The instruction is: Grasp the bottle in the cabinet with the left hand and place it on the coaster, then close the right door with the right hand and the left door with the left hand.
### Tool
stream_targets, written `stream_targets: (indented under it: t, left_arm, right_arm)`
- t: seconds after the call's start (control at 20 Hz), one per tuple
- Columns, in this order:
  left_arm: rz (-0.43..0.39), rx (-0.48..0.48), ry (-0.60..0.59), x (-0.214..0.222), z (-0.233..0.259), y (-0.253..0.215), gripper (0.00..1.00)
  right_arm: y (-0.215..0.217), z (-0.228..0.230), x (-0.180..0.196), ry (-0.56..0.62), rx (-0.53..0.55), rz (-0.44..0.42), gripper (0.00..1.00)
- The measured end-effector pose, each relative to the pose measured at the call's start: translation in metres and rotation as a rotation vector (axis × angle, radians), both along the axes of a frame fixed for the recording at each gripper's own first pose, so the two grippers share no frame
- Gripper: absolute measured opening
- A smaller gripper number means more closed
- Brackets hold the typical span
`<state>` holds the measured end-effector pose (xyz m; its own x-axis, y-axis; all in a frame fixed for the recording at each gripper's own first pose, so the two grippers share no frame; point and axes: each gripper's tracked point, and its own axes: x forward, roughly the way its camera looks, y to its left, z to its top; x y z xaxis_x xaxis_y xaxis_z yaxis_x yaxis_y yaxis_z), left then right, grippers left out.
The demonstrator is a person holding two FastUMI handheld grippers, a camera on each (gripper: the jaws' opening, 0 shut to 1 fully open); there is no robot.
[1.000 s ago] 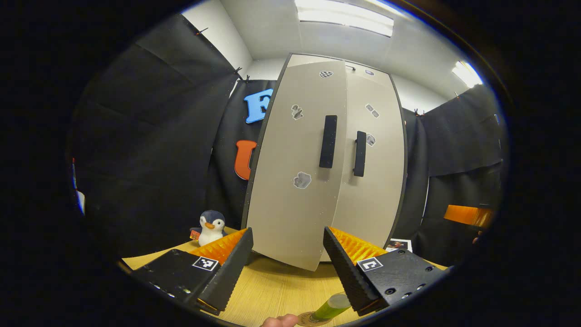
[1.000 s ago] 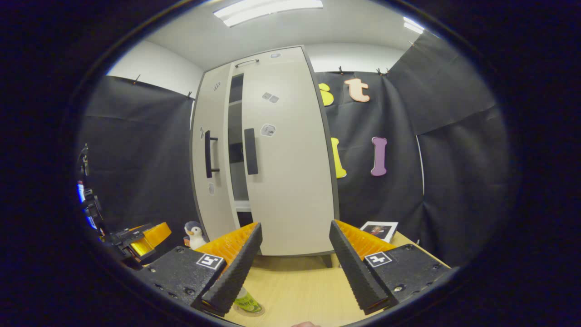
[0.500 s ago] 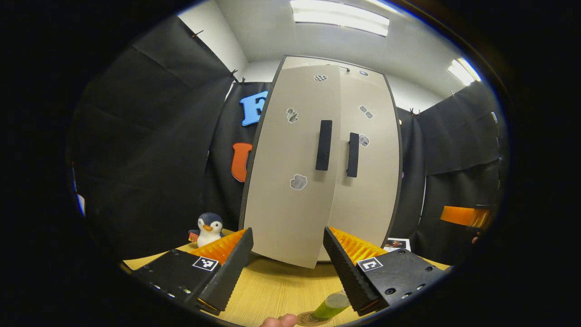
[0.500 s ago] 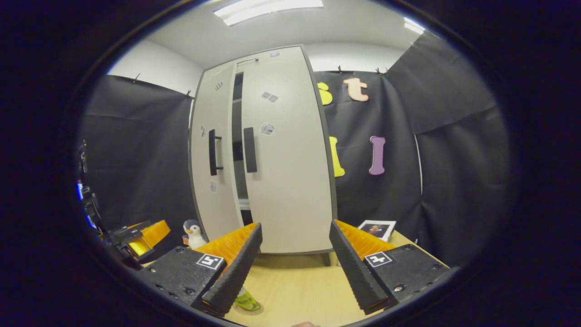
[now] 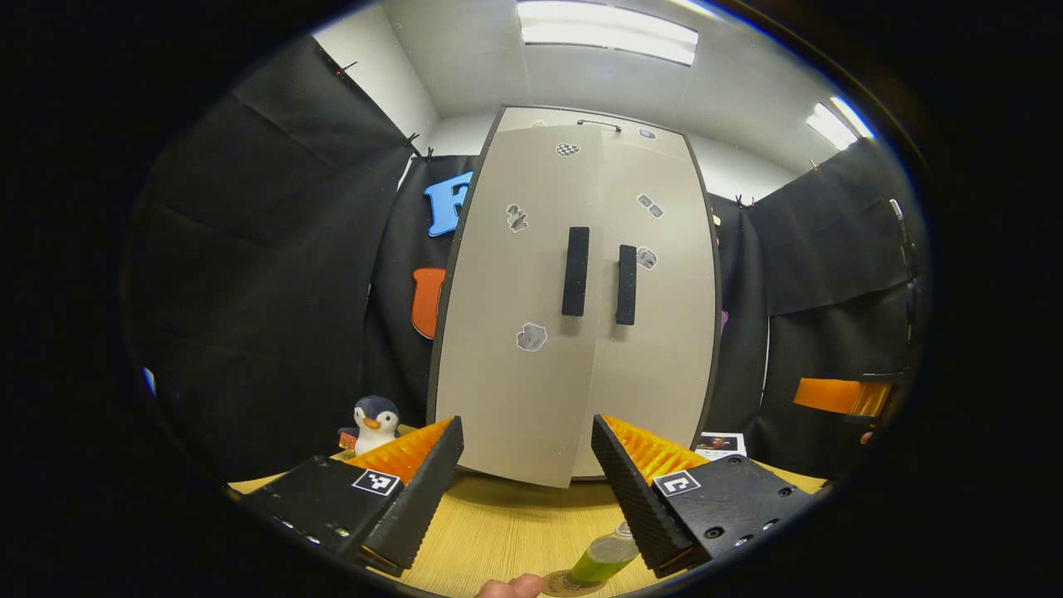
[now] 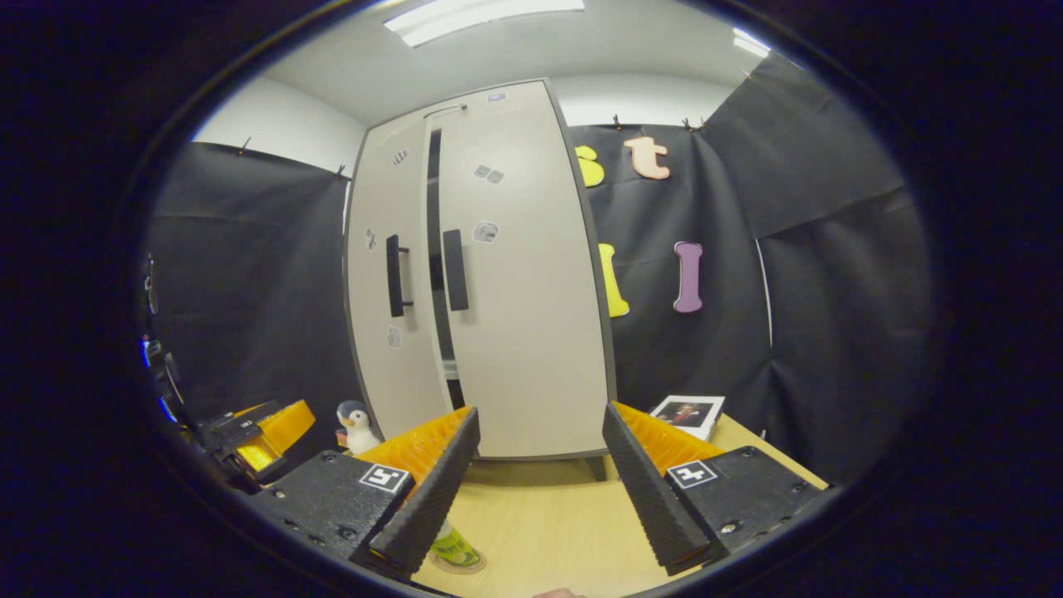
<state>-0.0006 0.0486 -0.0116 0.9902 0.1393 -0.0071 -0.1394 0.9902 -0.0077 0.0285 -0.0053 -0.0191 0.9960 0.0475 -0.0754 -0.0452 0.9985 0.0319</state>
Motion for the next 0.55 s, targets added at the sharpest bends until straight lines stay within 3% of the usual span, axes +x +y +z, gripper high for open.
stream_targets:
  t: [0.55]
  left_arm:
    - [-0.011, -0.011, 0.013, 0.0, -0.0044, -0.0019, 0.95]
  right_arm:
    - [-0.0018, -0.0005, 0.0004, 0.004, 0.002, -0.011, 0.98]
